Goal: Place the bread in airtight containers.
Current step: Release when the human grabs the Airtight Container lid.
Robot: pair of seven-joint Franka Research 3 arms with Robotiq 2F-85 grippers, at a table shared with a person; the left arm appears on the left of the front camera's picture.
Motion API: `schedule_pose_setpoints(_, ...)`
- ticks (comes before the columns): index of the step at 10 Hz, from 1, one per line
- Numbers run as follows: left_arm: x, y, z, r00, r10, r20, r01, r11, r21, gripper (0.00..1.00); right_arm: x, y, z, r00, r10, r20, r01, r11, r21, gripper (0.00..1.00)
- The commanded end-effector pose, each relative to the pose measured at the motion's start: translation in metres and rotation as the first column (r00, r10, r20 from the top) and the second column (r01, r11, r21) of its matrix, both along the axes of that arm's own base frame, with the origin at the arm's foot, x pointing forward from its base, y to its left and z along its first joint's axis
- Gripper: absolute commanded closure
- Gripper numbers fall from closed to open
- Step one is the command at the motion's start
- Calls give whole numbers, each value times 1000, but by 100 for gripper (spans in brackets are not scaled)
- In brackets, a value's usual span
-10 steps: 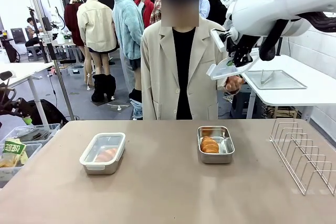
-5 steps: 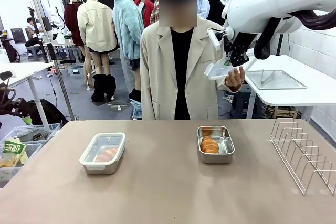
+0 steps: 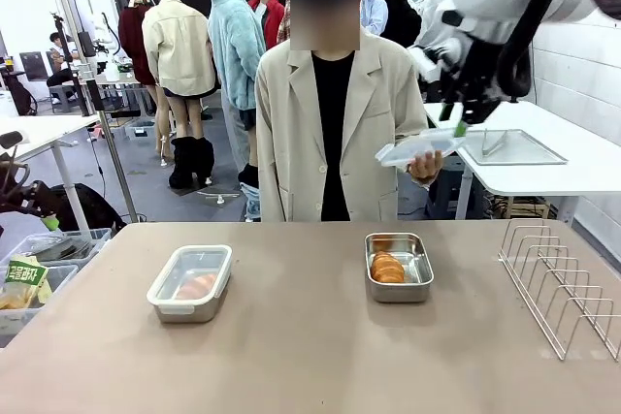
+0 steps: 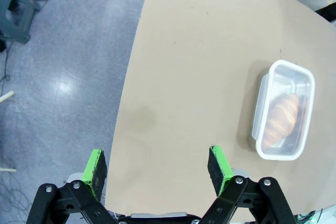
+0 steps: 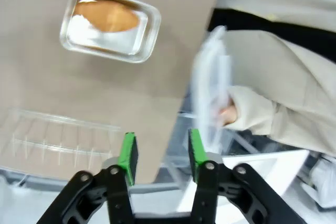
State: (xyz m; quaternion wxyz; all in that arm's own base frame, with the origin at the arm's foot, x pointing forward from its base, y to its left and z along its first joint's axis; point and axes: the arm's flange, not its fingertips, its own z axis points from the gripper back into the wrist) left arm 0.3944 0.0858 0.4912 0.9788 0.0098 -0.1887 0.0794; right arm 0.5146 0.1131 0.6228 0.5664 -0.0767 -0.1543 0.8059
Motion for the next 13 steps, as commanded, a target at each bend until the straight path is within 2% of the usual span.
schedule_pose_setpoints(1, 0, 0, 1, 1000, 1, -3, -1, 1000, -1, 0, -13, -41, 19, 992, 19, -121, -25, 999, -43, 0)
schedule_pose_setpoints(3, 0, 0, 1, 1000, 1, -3, -1, 1000, -1, 0, -16, -80, 13, 959, -25, -283, 18, 999, -27, 0)
schedule_pose_setpoints(6, 0, 0, 1, 1000, 1, -3, -1, 1000, -1, 0, -5, -114, -17, 917, -5, -399, 25, 999, 45, 0)
schedule_pose_setpoints(7, 0, 0, 1, 1000, 1, -3, -1, 1000, -1, 0, -3, -120, -26, 920, -35, -390, 58, 997, 48, 0)
schedule_pose_setpoints(8, 0, 0, 1, 1000, 1, -3, -1, 1000, -1, 0, -3, -123, -33, 939, -26, -344, 45, 998, 49, 0)
schedule_pose_setpoints(9, 0, 0, 1, 1000, 1, -3, -1, 1000, -1, 0, -11, -121, -31, 921, -45, -387, 53, 999, 11, 0)
schedule_pose_setpoints(13, 0, 0, 1, 1000, 1, -3, -1, 1000, -1, 0, -11, -121, -31, 921, -45, -387, 53, 999, 11, 0)
